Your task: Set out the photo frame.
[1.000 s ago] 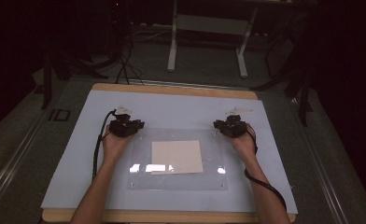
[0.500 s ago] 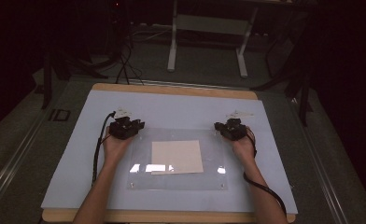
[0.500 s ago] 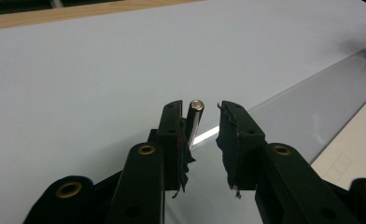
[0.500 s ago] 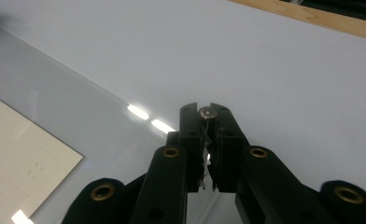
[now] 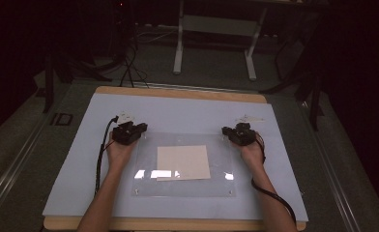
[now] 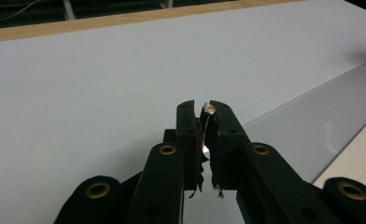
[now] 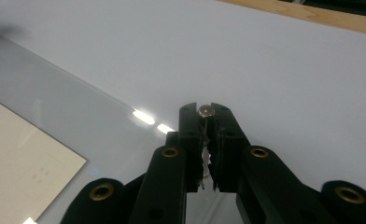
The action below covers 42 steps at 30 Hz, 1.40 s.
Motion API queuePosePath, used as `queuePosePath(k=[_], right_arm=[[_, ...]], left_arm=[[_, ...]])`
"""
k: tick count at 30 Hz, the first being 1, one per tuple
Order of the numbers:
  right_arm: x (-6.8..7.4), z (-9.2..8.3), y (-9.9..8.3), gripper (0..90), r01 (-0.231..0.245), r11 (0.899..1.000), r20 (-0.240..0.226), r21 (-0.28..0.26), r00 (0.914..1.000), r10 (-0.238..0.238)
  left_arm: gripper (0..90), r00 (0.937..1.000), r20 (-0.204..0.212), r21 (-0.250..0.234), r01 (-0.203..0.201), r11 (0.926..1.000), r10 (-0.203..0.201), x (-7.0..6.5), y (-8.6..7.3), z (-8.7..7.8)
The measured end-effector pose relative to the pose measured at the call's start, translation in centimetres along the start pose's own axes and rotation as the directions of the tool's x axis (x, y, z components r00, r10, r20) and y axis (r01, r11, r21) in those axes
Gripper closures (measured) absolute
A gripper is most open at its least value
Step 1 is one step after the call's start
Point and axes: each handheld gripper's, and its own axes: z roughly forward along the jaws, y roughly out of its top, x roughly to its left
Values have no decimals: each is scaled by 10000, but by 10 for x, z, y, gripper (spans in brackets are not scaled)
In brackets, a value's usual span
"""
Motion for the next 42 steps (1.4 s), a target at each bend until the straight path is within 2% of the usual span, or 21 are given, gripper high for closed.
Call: queuePosePath(k=[6,10,17,23,27,30,33,35,42], right_arm=[[0,0,0,840,-37,10000,2,-9,10000,37],[-1,0,0,839,-110,9999,-75,4,9999,110],[-3,0,1,836,-364,9993,-228,76,9991,366],[-7,1,6,831,-673,9963,-498,544,9963,700],[-11,3,9,830,-1043,9921,-590,693,9924,1084],[-14,6,12,832,-1361,9872,-674,829,9876,1418],[-17,9,15,836,-1603,9825,-756,951,9829,1677],[-17,11,17,842,-1583,9823,-668,1006,9840,1654],[-20,17,23,850,-1906,9744,-467,1189,9792,1973]], left_arm=[[824,9998,134,-137,147,9998,-145,2,-1,1],[837,10000,75,-96,9,10000,-9,1,-1,1],[835,9991,322,-141,277,9995,-272,5,-1,1],[829,9960,645,-141,633,9979,-623,10,-2,4],[830,9931,811,145,839,9964,-848,15,2,7],[839,9930,776,423,864,9954,-895,17,7,11],[845,9901,867,616,1055,9925,-1106,20,11,14],[848,9887,912,692,1125,9912,-1186,22,13,16],[853,9778,863,936,1829,9787,-1910,27,19,25]])
